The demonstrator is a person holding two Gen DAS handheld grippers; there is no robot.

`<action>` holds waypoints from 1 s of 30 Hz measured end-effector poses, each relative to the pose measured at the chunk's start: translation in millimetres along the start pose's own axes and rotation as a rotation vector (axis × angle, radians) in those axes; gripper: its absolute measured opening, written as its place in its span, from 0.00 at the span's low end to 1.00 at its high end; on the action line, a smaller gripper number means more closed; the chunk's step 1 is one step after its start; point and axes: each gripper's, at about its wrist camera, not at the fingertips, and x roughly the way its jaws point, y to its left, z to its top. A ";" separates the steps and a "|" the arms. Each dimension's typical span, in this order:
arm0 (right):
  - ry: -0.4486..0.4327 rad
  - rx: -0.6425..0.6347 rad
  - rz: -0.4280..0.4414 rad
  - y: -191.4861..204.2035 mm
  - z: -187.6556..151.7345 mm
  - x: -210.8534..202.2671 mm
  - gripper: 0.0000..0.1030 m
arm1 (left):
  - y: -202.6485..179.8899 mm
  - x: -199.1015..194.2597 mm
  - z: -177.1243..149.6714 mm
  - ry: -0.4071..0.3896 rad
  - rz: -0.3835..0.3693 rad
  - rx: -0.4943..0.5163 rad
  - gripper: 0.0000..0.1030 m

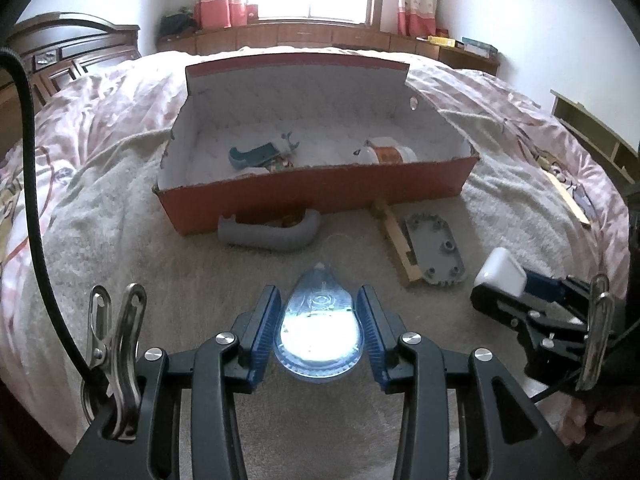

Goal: Organize rigid objects
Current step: 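Lift the tape dispenser with the left gripper while the right gripper grasps the earbud case, then carry the tape dispenser and earbud case over the box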

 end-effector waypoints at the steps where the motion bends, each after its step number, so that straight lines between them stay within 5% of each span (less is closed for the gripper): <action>1: -0.002 -0.002 0.006 1.2 1.2 -0.8 0.62 | 0.5 -0.5 1.4 -0.001 -0.003 -0.003 0.40; 30: -0.065 -0.085 0.119 27.7 90.2 12.3 0.62 | 25.9 9.9 91.8 -0.104 -0.009 -0.034 0.40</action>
